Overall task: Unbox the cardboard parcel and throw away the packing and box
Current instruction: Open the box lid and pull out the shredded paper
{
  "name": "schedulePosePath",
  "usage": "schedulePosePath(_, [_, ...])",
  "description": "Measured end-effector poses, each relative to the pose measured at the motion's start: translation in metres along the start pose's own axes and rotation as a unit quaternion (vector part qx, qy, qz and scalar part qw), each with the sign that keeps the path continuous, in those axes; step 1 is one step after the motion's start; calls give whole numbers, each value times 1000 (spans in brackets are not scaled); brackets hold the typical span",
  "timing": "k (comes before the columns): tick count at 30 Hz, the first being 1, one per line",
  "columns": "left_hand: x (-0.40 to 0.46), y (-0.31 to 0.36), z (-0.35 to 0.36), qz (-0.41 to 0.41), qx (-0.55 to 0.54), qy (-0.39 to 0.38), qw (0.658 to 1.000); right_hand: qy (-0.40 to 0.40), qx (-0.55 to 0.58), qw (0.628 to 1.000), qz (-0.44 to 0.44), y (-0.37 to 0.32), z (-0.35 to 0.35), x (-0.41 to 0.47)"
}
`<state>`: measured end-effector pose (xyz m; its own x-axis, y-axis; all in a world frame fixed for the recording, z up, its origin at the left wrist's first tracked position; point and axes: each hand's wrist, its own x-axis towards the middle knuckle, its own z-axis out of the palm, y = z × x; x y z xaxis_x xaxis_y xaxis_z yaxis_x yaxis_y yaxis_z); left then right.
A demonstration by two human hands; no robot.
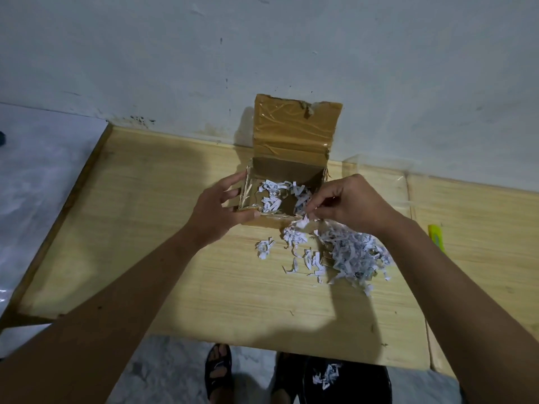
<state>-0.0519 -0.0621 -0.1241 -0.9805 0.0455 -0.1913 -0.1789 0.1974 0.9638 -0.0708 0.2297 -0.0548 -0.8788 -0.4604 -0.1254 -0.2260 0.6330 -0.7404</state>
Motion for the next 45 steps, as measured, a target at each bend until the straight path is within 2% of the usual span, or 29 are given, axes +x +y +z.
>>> schedulePosePath(5, [-2, 3, 1, -3, 2, -5, 1000, 35, 72, 996, 48, 5, -14, -29])
schedulePosePath(12, [-2, 3, 1, 1, -2, -8, 1000, -44, 26, 993, 104, 32, -23, -71])
schedulePosePath(18, [-3, 2, 3, 7, -3, 3, 1000, 33, 39, 997, 53, 20, -20, -57])
schedulePosePath(23, [-4, 0, 4, 5, -4, 13, 1000, 77, 103, 991, 38, -12, 1, -7])
schedulePosePath(27, [-3, -3, 5, 6, -7, 19, 1000, 13, 102, 990, 100, -22, 23, 34])
schedulePosePath(30, [-4, -9, 5, 12, -4, 18, 1000, -25, 153, 973, 173, -19, 41, 59])
schedulePosePath(34, [-4, -14, 3, 17, 7, 14, 1000, -76, 150, 951, 260, -10, 54, 83])
schedulePosePath(42, [0, -22, 5, 20, 8, 15, 1000, -108, 87, 965, 224, 7, 68, 94])
schedulePosePath(45, [-1, -23, 5, 22, 14, 18, 999, -129, 115, 966, 191, 4, 72, 94])
